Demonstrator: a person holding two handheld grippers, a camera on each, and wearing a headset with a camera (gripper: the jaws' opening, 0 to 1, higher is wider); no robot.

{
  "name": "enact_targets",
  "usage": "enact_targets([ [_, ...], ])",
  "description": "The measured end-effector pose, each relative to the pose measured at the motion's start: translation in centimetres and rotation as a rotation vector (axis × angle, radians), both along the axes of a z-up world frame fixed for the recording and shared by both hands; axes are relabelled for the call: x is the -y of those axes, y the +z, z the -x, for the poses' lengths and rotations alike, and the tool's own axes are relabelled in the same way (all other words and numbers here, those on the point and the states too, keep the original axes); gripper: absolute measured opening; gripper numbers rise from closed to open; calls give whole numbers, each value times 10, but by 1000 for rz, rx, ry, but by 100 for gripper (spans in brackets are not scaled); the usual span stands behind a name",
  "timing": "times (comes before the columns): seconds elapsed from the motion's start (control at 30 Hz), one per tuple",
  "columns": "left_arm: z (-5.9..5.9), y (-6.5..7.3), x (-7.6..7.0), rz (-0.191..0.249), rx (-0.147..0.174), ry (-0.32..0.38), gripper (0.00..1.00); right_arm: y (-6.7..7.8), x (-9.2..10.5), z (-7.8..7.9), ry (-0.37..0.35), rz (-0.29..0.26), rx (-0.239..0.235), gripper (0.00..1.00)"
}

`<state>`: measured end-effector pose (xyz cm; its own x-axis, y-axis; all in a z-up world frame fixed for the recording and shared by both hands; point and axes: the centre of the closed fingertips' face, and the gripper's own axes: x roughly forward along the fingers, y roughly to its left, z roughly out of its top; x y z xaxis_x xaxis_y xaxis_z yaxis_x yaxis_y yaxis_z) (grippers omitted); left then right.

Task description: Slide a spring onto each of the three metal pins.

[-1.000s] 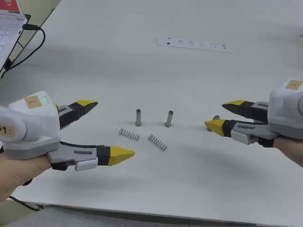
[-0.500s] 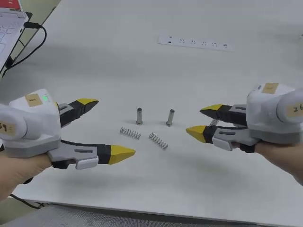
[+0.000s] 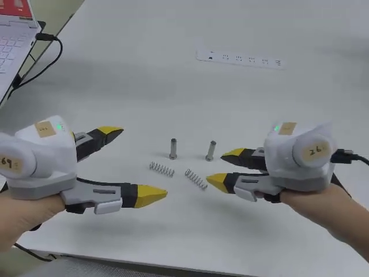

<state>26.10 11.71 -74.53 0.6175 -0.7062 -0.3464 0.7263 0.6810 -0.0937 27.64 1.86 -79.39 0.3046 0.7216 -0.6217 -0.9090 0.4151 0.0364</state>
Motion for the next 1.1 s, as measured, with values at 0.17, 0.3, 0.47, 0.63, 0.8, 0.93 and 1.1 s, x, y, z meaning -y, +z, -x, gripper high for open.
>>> enact_targets([
  [0.17,0,0,1,-4,-3,-5,91,-18,-6,2,14,37,-20,27],
  [0.3,1,-2,0,-7,-6,-6,91,-25,-8,1,13,63,-20,25],
  [0.47,1,-3,1,-6,-10,-6,91,-34,-12,0,4,79,-45,23],
  [0.63,2,-4,0,-6,-12,-6,91,-44,-16,1,15,108,-53,22],
  [0.8,3,-5,-2,-8,-15,0,91,-52,-14,1,16,138,-55,19],
  [0.93,4,-7,-2,-9,-20,0,90,-59,-14,4,16,161,-70,15],
  [1.1,6,-9,-1,-8,-26,-2,90,-59,-14,2,24,167,-52,11],
])
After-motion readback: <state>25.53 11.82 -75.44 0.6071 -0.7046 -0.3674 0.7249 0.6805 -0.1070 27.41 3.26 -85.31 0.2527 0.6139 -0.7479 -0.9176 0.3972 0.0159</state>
